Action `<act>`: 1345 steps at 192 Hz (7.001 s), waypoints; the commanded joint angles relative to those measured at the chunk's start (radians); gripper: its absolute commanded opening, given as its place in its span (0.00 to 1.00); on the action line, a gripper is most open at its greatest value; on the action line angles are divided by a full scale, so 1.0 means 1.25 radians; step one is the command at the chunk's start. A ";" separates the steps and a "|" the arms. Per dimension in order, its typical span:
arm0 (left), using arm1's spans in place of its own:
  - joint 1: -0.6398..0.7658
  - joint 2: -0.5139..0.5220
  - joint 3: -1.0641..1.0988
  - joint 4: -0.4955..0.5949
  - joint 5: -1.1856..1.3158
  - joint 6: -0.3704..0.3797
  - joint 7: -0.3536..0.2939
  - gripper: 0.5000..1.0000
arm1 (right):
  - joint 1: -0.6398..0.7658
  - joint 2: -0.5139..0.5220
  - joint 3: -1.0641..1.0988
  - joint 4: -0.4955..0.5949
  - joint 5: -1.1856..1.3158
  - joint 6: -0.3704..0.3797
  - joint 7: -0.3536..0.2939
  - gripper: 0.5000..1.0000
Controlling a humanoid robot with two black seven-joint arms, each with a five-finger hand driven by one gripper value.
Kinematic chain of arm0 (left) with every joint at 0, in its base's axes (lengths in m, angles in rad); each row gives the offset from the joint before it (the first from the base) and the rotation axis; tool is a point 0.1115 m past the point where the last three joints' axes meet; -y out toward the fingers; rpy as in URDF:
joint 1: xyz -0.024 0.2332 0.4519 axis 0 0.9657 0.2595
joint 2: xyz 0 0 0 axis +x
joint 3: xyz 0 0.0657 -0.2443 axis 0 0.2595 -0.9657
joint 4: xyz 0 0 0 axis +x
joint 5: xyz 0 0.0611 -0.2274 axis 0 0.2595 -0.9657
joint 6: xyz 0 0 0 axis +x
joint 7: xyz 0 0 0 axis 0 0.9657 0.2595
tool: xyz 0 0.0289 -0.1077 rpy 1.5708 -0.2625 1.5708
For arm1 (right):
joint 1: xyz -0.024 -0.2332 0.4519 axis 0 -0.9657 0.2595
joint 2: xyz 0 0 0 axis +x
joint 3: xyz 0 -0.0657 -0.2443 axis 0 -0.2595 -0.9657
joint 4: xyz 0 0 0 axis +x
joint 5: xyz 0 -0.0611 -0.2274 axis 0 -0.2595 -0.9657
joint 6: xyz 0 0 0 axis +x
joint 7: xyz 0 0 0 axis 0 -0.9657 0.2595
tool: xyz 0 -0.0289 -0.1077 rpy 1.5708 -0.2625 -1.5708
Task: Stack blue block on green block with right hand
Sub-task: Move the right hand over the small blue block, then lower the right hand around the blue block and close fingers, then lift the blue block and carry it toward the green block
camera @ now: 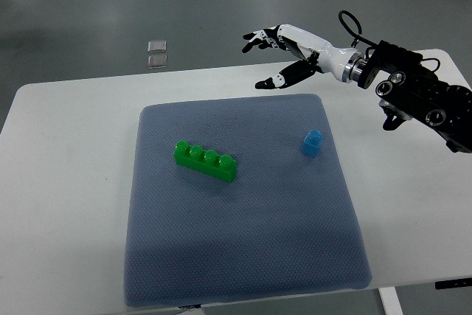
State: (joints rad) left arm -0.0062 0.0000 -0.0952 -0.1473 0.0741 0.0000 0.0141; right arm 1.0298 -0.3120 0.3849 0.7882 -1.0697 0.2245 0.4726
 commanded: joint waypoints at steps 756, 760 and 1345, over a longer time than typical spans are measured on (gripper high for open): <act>0.000 0.000 0.000 0.000 0.001 0.000 0.001 1.00 | 0.040 -0.105 -0.292 0.066 -0.610 -0.176 0.027 0.81; 0.000 0.000 0.000 0.000 0.000 0.000 0.001 1.00 | 0.040 -0.105 -0.292 0.066 -0.610 -0.177 0.027 0.81; 0.000 0.000 0.000 0.000 0.001 0.000 0.000 1.00 | 0.159 0.026 -0.290 0.124 -0.602 -0.176 0.031 0.23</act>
State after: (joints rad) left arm -0.0061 0.0000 -0.0951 -0.1473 0.0745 0.0000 0.0138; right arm 1.2232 -0.3024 0.0239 0.9261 -1.8239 0.0019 0.5074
